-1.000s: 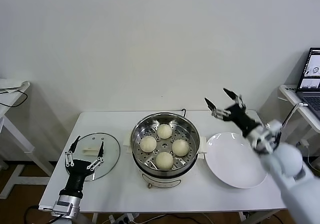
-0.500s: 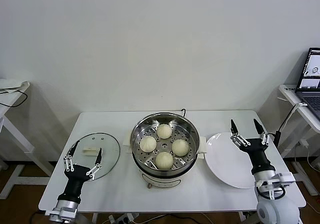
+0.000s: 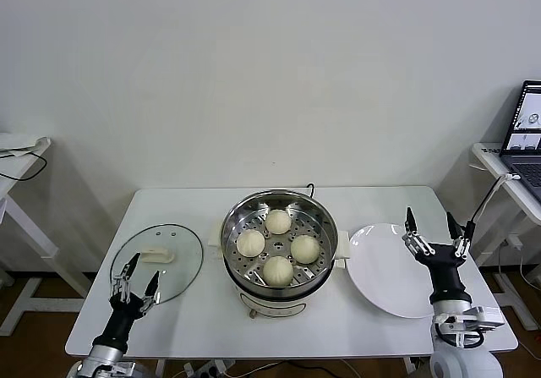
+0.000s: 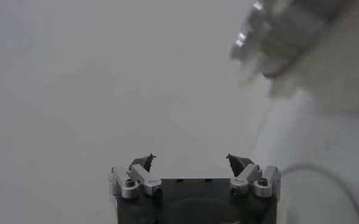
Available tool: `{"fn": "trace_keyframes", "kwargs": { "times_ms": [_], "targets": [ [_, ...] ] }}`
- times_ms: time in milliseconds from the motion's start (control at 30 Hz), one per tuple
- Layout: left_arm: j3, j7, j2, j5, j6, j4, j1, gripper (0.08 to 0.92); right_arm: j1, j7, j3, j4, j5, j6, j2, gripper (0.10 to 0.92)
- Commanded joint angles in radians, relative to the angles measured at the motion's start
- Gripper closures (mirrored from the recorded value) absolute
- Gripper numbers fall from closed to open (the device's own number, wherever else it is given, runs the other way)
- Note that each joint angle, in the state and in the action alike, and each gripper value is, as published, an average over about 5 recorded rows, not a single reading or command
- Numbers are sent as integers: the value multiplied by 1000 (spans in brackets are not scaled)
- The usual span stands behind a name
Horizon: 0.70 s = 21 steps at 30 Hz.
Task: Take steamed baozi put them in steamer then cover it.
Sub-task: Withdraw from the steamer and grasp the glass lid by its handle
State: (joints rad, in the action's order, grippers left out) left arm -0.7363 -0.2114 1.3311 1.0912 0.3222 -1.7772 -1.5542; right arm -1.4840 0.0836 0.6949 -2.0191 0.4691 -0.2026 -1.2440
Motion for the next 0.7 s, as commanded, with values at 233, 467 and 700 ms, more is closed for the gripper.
{"fn": "trace_keyframes", "kwargs": {
  "times_ms": [233,467,700],
  "targets": [
    [-4,-71,-41,299,-81,230,170,177,-10,14,-9,-1,-45,-2,-49,203],
    [12,-23,-33,275,-111,245,221,177,-8,10,-12,6,-49,-4,-47,203],
    [29,16,-19,289,-131,256,257,177,-4,8,-12,11,-51,-4,-41,203]
  ]
}}
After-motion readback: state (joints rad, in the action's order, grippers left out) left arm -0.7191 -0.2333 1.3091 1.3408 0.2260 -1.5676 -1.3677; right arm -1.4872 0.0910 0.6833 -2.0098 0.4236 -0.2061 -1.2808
